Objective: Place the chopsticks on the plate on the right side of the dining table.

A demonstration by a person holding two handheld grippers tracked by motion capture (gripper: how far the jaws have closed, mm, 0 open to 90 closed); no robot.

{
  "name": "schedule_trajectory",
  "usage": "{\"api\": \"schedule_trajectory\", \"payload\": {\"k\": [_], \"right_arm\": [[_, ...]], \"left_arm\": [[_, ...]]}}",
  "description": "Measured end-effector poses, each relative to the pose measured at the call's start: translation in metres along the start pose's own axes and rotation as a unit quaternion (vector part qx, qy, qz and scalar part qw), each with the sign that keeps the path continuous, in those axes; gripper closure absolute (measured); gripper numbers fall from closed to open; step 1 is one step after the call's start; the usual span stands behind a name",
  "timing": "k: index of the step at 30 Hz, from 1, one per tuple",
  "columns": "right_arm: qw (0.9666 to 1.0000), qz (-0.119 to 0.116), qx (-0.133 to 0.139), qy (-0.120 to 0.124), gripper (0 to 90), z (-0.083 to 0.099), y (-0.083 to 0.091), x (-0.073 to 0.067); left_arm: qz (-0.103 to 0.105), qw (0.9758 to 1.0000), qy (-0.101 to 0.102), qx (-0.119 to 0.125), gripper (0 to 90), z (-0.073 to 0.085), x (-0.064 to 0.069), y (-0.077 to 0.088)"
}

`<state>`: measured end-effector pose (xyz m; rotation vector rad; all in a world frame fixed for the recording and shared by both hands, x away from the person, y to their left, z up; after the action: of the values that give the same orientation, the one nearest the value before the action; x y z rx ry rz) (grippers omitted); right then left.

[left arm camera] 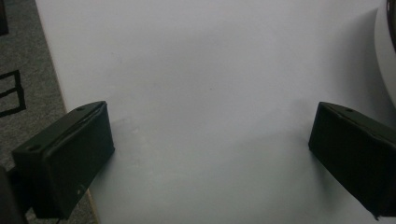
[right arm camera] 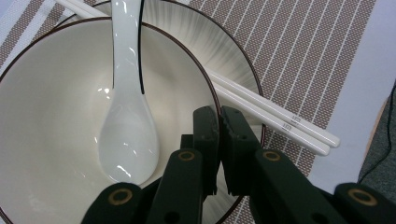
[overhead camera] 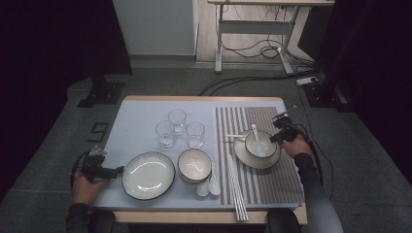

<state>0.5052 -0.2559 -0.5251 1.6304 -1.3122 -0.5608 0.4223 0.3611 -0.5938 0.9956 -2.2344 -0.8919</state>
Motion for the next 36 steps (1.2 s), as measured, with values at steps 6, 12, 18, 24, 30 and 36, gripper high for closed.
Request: {"api": "schedule_trajectory", "payload": {"k": [6,12,18,24,30,36], "right_arm": [[1.0,0.002,-0.005,0.001,84.8,0.002,0.0,0.004],[0.9999,0.009,-0.011,-0.001,84.6,0.006,0.0,0.01],[0.9998,0.014,-0.015,-0.005,84.4,0.009,0.0,0.016],[0.9998,0.014,-0.015,-0.009,84.4,0.01,-0.001,0.02],[0.9997,0.014,-0.015,-0.012,84.5,0.011,0.0,0.02],[0.9998,0.014,-0.013,-0.01,84.5,0.008,0.0,0.016]], "left_arm": [[0.0,1.0,0.0,0.0,0.0,0.0,0.0,0.0],[0.0,1.0,0.0,0.0,0.0,0.0,0.0,0.0],[0.0,1.0,0.0,0.0,0.0,0.0,0.0,0.0],[0.0,1.0,0.0,0.0,0.0,0.0,0.0,0.0],[0.0,1.0,0.0,0.0,0.0,0.0,0.0,0.0],[0.0,1.0,0.0,0.0,0.0,0.0,0.0,0.0]]}}
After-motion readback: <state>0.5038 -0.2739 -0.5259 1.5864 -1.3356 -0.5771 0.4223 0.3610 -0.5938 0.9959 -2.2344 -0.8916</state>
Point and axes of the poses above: each handheld gripper's, and its own axes: y roughly backward along the jaws, z roughly out of its underside, x roughly to its right, the point moved 9 cm from there along -y, roughly forward along the jaws, and after that the axes turned 14 degrees about z, right-handed, at the moved point
